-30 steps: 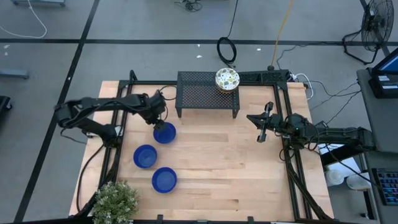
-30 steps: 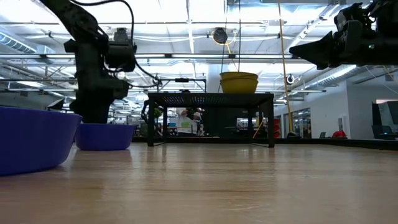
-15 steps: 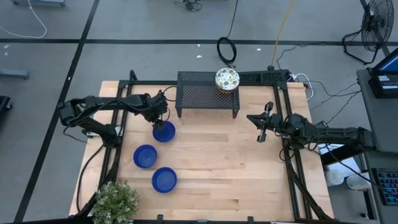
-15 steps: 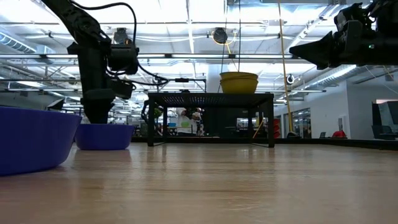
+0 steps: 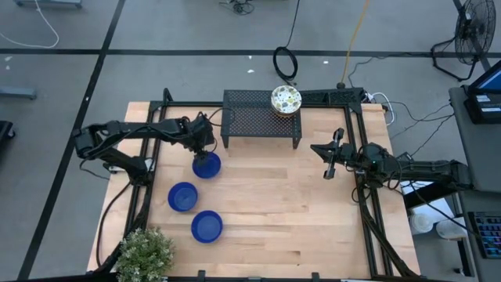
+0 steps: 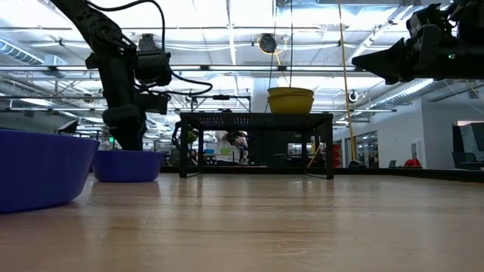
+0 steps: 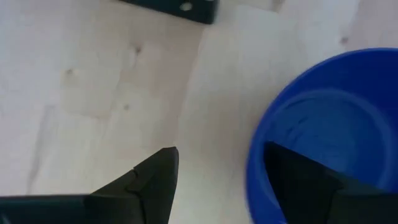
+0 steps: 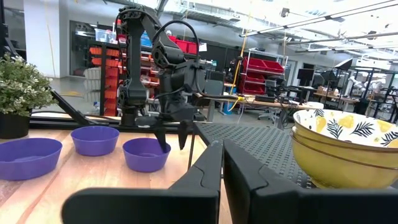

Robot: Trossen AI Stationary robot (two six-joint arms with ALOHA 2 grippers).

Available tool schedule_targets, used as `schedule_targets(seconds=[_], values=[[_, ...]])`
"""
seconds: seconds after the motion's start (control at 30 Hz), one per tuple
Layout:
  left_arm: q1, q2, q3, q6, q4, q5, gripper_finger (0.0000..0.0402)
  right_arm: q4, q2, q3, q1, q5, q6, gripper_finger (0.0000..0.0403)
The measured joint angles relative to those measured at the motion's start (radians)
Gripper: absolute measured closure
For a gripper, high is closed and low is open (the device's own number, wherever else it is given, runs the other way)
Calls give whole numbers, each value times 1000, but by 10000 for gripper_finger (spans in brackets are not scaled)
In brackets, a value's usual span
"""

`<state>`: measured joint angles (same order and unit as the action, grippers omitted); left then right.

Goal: Pick & Place Mini bowls
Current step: Put the top blue bowl on the shelf

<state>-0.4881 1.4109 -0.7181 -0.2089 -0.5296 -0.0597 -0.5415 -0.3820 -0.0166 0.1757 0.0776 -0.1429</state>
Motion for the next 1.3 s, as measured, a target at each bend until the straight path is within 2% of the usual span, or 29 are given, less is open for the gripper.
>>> schedule_targets(seconds=[0.1, 0.4, 0.8, 1.13, 1.3], values=[[7, 0, 0, -1, -16, -38, 160, 0, 0, 0, 0, 0, 0, 401], [48, 35, 1, 36, -20, -41, 161, 0, 0, 0, 0, 0, 0, 401], [72, 47, 1, 80, -18, 8, 161, 0, 0, 0, 0, 0, 0, 401], [72, 48, 1, 31, -19, 9, 161, 0, 0, 0, 0, 0, 0, 401], [72, 48, 1, 0, -19, 8, 187, 0, 0, 0, 0, 0, 0, 401]])
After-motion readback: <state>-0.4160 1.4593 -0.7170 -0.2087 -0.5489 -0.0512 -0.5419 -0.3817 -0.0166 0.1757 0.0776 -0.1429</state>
